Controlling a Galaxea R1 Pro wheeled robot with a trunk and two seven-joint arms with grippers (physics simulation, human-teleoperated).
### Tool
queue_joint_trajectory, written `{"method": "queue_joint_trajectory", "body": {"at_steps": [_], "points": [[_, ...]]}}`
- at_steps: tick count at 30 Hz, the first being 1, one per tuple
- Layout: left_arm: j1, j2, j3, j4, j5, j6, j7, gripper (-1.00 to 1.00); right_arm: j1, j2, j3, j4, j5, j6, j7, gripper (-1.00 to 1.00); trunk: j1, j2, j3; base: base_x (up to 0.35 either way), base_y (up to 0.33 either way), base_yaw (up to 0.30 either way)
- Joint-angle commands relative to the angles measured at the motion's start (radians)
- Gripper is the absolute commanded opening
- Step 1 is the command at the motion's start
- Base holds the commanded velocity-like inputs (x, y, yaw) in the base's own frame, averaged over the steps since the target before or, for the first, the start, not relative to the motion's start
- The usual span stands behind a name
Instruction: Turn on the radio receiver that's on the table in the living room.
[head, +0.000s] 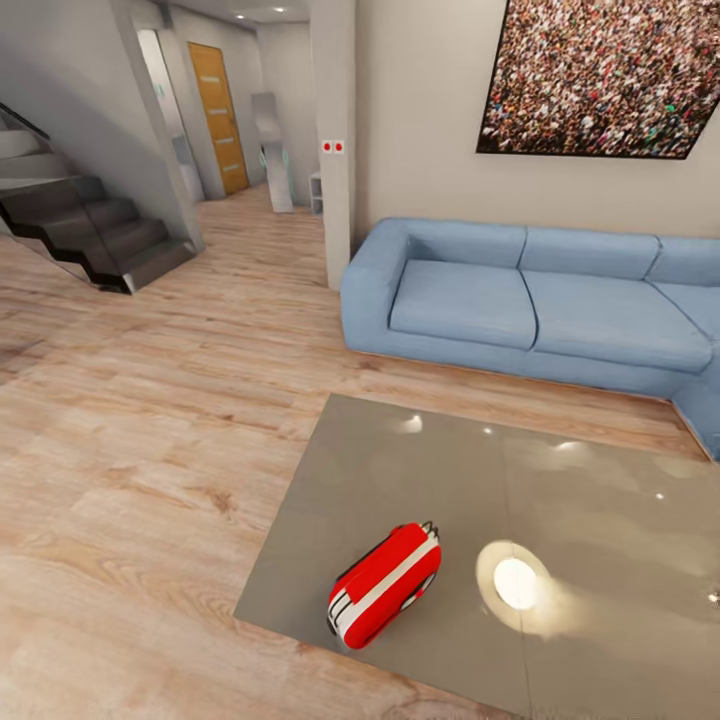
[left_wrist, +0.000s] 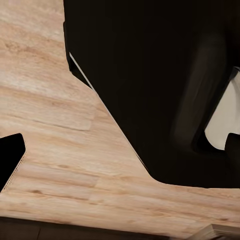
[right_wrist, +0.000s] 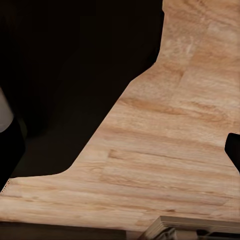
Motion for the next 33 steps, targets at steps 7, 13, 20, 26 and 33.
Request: {"method": "queue_joint_trajectory", "body": {"at_steps": [7, 13, 20, 26, 33], "points": [[0.0, 0.0, 0.001, 0.0, 0.0, 0.0, 0.0, 1.0, 0.0, 0.0, -0.001, 0.0, 0.0, 0.0, 0.0, 1.0, 0.0, 0.0, 0.0, 0.0, 0.0, -0.272], [0.0, 0.0, 0.0, 0.0, 0.0, 0.0, 0.0, 1.0, 0.0, 0.0, -0.001, 0.0, 0.0, 0.0, 0.0, 1.0, 0.0, 0.0, 0.0, 0.0, 0.0, -0.277], [0.0, 0.0, -0.001, 0.0, 0.0, 0.0, 0.0, 1.0, 0.0, 0.0, 0.0, 0.0, 0.0, 0.001, 0.0, 1.0, 0.0, 0.0, 0.0, 0.0, 0.0, -0.094], [0.0, -0.001, 0.001, 0.0, 0.0, 0.0, -0.005, 1.0, 0.0, 0.0, 0.0, 0.0, 0.0, 0.001, 0.001, 1.0, 0.0, 0.0, 0.0, 0.0, 0.0, -0.008], [0.0, -0.001, 0.0, 0.0, 0.0, 0.0, -0.006, 1.0, 0.0, 0.0, 0.001, 0.0, 0.0, 0.001, 0.001, 1.0, 0.0, 0.0, 0.0, 0.0, 0.0, 0.0]]}}
